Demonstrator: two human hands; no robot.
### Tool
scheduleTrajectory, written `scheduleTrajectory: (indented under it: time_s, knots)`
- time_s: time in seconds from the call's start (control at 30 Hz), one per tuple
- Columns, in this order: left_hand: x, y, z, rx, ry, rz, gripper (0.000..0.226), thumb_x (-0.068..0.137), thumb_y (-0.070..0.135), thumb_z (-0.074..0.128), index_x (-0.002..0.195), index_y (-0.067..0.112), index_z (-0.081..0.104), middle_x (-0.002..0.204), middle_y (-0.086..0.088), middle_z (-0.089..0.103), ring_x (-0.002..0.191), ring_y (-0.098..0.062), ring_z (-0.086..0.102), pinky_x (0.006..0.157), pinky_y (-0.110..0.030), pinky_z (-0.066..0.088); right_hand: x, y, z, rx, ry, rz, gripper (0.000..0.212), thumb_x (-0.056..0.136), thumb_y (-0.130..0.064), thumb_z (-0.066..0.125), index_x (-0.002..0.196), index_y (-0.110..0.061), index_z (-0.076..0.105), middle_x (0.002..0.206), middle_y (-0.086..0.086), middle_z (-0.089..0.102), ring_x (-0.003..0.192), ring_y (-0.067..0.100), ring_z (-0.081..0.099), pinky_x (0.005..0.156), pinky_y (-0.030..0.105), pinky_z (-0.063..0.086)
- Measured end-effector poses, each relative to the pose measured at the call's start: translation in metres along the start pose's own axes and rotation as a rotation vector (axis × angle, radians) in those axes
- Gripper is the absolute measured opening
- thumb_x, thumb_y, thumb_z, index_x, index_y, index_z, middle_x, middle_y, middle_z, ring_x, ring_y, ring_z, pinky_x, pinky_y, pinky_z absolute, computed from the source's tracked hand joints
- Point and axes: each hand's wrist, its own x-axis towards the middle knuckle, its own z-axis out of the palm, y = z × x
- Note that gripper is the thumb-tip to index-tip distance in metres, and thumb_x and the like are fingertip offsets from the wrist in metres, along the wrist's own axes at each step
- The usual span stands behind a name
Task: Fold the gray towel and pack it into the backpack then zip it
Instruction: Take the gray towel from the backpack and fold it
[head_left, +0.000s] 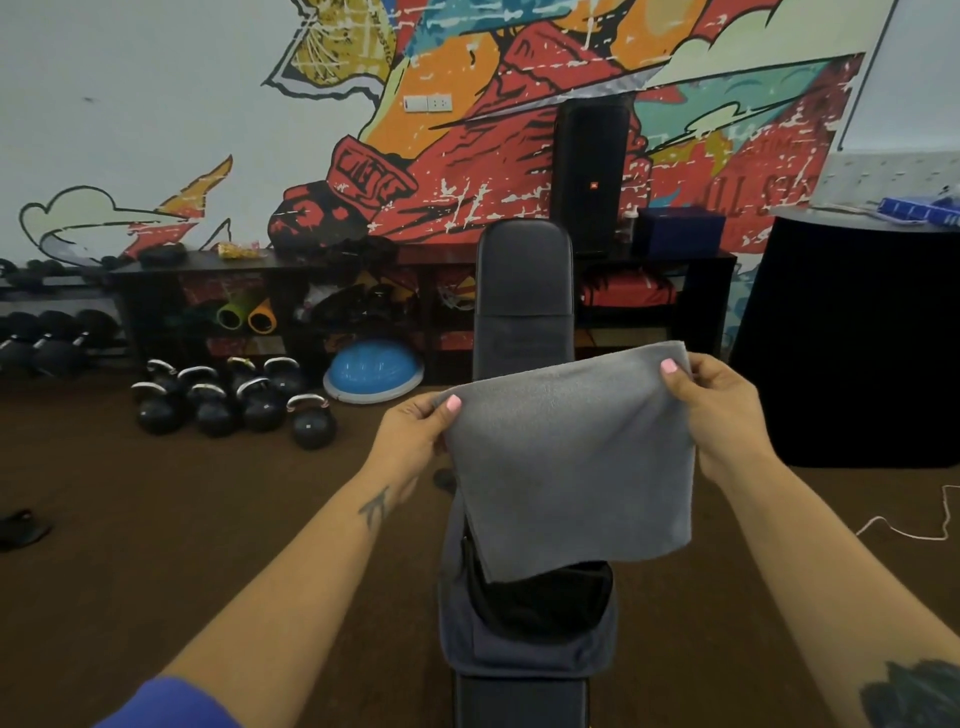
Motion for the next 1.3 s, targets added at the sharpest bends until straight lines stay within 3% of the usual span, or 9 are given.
scheduleTrajectory:
  time_s: [0.07,0.23,0.5,0.63,0.73,0.9,1.0,1.17,1.3]
  knots:
    - [0.002,-0.001,0.0,0.014,0.015,0.021,0.015,0.092,0.012,0.055,0.094,0.019,0.068,0.096,0.0,0.069,0.093,-0.016,0.062,0.077,-0.029,0.053,-0.002,0.006,-0.001,-0.007,0.006,0.008,0.009,0.091,-0.028,0.061,0.086,-0.033,0.066,0.097,-0.004,0.069,0.097,0.018,0.063,0.084,0.039,0.053]
    - [0.006,-0.002,0.0,0.041,0.026,0.022,0.018,0.089,0.008,0.057,0.09,0.021,0.069,0.093,0.003,0.07,0.091,-0.012,0.063,0.073,-0.025,0.053,-0.006,0.016,-0.003,0.007,0.014,0.02,0.009,0.091,-0.025,0.061,0.084,-0.029,0.066,0.093,-0.002,0.069,0.088,0.015,0.065,0.067,0.025,0.052]
    - [0.012,0.001,-0.006,0.179,0.006,0.04,0.015,0.091,0.016,0.057,0.091,0.026,0.068,0.094,0.002,0.07,0.092,-0.014,0.062,0.079,-0.03,0.05,-0.001,0.026,-0.013,-0.016,-0.07,0.036,0.006,0.091,-0.022,0.061,0.088,-0.02,0.067,0.096,0.004,0.069,0.092,0.021,0.064,0.076,0.033,0.052]
    - [0.013,0.01,-0.011,0.133,-0.04,0.04,0.016,0.094,0.02,0.051,0.093,0.021,0.067,0.09,0.001,0.067,0.084,-0.013,0.06,0.069,-0.026,0.049,0.001,0.021,-0.019,0.008,-0.133,0.025,0.007,0.091,-0.02,0.06,0.092,-0.017,0.066,0.094,0.001,0.067,0.088,0.017,0.062,0.076,0.031,0.051]
    - [0.015,0.014,-0.007,0.146,-0.042,-0.013,0.014,0.093,0.021,0.053,0.092,0.021,0.067,0.089,0.002,0.067,0.081,-0.012,0.061,0.064,-0.023,0.048,0.006,0.024,-0.011,-0.055,0.006,0.023,0.003,0.088,-0.022,0.065,0.088,-0.019,0.067,0.089,-0.002,0.067,0.086,0.017,0.063,0.069,0.028,0.05]
    - [0.01,0.005,0.019,0.222,0.035,-0.163,0.011,0.092,0.022,0.056,0.096,0.016,0.064,0.096,-0.004,0.064,0.084,-0.017,0.058,0.065,-0.026,0.051,0.001,0.042,0.016,-0.33,0.244,0.022,0.01,0.09,-0.025,0.062,0.083,-0.018,0.062,0.083,0.003,0.066,0.075,0.021,0.06,0.066,0.034,0.049]
    - [0.004,0.005,0.034,0.169,0.043,-0.204,0.016,0.093,0.02,0.056,0.102,0.008,0.061,0.088,-0.005,0.062,0.073,-0.014,0.057,0.049,-0.018,0.051,-0.015,0.047,0.033,-0.322,0.307,-0.053,0.013,0.09,-0.025,0.059,0.08,-0.017,0.06,0.074,-0.003,0.061,0.069,0.016,0.057,0.06,0.027,0.043]
    - [-0.006,0.006,0.057,0.09,-0.038,-0.223,0.006,0.092,0.017,0.056,0.093,0.012,0.06,0.08,-0.003,0.063,0.064,-0.011,0.063,0.049,-0.021,0.053,-0.038,0.054,0.057,-0.403,0.267,-0.256,0.011,0.089,-0.021,0.061,0.08,-0.016,0.059,0.082,-0.003,0.055,0.066,0.009,0.05,0.058,0.02,0.037]
    - [-0.012,0.003,0.073,0.09,-0.077,-0.187,0.007,0.091,0.019,0.06,0.087,0.017,0.065,0.084,-0.004,0.067,0.07,-0.013,0.066,0.054,-0.022,0.054,-0.049,0.056,0.074,-0.39,0.176,-0.274,0.004,0.085,-0.023,0.066,0.082,-0.021,0.065,0.082,-0.007,0.059,0.073,0.008,0.057,0.065,0.028,0.051]
